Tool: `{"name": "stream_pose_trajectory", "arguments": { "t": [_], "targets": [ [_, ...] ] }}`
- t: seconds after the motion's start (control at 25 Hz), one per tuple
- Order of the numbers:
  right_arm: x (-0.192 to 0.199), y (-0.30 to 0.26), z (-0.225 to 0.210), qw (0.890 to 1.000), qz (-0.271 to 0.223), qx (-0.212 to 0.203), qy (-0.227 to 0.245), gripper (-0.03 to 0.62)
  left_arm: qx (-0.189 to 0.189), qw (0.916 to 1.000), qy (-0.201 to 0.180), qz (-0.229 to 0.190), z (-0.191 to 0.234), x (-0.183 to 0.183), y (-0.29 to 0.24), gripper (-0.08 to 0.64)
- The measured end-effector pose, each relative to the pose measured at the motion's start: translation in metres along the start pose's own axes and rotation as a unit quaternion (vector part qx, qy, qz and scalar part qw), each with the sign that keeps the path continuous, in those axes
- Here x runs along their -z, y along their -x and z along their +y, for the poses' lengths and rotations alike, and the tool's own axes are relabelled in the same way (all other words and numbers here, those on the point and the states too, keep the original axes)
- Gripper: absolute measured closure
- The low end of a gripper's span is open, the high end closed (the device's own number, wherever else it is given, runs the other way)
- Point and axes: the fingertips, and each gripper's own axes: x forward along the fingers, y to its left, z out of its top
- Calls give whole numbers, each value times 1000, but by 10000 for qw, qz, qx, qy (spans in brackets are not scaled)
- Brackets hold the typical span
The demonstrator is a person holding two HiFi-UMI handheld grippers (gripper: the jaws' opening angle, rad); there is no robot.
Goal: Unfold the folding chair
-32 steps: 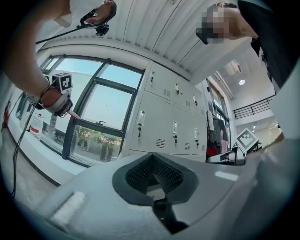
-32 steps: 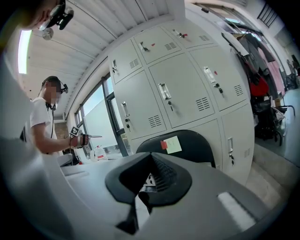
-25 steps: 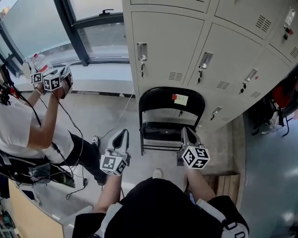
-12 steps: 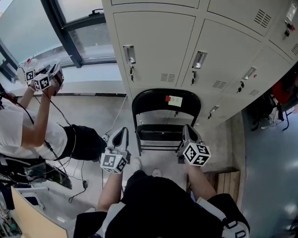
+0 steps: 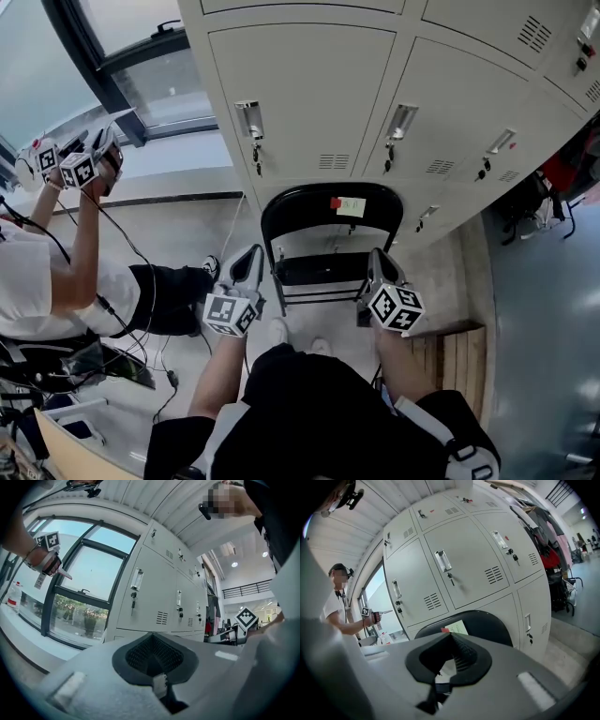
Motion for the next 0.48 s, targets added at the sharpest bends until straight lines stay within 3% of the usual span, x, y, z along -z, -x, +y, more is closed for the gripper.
{"name": "stream_pose_trajectory", "arguments": {
  "t": [0.48],
  "targets": [
    [9,-9,-1,9981,-83,554,-239,588,481,9983,-58,334,30,14,-39,558]
  ]
}}
